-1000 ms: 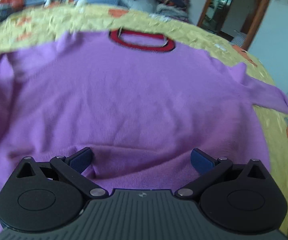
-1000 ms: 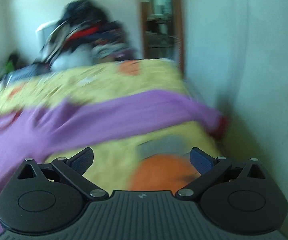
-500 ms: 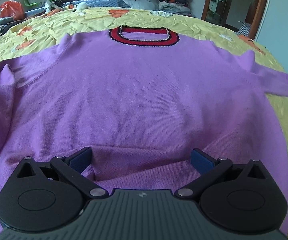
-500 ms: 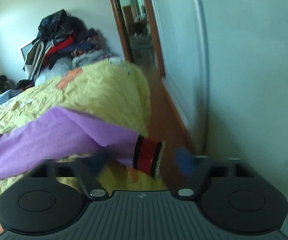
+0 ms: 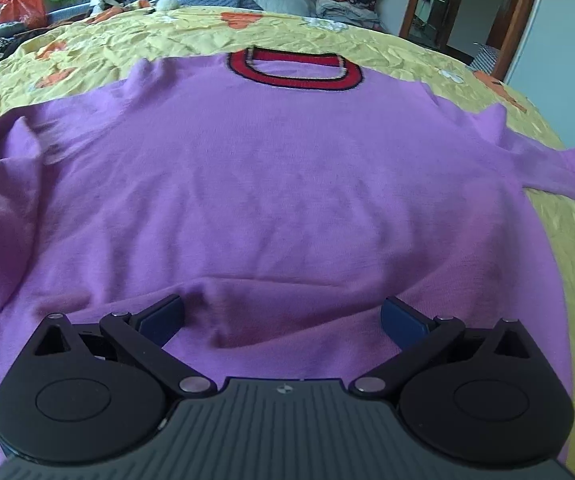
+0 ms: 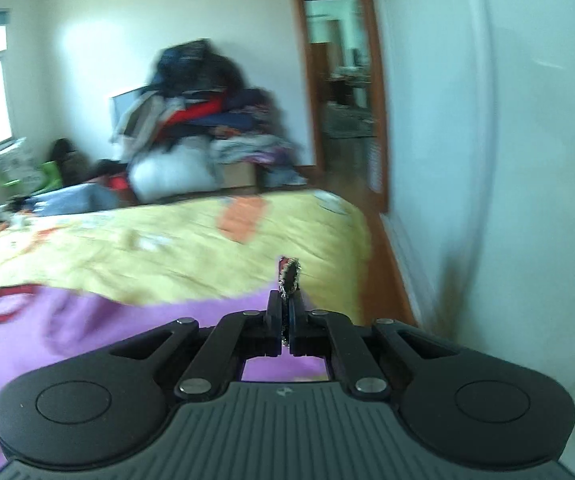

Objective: Fold small clothes
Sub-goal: 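Carry the sleeve across the sweater body and open the right gripper, then grasp the other sleeve's red-striped cuff with the left gripper, then lift the held sleeve and carry it across the body with the left gripper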

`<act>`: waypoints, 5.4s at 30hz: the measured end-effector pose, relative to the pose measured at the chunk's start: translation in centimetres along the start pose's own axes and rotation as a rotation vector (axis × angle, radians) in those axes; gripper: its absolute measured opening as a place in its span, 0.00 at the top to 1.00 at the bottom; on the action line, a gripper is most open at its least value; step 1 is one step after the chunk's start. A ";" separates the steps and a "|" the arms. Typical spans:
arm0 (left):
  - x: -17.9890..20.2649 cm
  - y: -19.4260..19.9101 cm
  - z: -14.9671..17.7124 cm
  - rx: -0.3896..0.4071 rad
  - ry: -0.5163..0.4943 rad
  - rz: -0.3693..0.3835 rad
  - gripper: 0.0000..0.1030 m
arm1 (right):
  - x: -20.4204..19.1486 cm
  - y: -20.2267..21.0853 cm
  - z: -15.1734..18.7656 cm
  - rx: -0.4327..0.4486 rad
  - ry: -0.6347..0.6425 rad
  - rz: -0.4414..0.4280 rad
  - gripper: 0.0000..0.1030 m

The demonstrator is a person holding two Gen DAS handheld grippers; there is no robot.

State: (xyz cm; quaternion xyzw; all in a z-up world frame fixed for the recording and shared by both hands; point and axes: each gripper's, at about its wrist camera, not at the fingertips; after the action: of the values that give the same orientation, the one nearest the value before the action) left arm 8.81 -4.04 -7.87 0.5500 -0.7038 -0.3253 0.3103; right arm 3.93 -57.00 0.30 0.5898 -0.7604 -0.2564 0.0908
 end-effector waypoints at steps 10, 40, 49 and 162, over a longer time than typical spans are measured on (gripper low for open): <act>-5.0 3.3 1.0 0.071 -0.038 -0.101 0.00 | -17.7 1.3 -4.5 -0.163 -0.049 -0.424 0.97; -13.4 7.0 2.7 0.069 0.059 -0.189 0.00 | -54.5 -11.6 7.1 -0.443 -0.028 -0.747 0.96; -13.8 6.9 -0.2 0.097 0.112 -0.119 0.00 | -49.5 -7.8 8.9 -0.349 0.227 -0.624 0.30; -56.0 10.9 -0.3 0.155 0.628 -0.207 0.96 | -36.2 -2.3 16.9 -0.133 0.129 -0.329 0.20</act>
State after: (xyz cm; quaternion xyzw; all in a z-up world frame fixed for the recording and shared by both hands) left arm 14.18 52.55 -3.40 0.7139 -0.5369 -0.1154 0.4345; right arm 8.92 -18.43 -9.30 0.7142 -0.6276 -0.2790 0.1350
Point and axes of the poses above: each gripper's, at about its wrist camera, not at the fingertips, and y roughly against the way its jaws point, x to its right, z to its underside, and after that the axes turned 1 degree about -x, right-handed
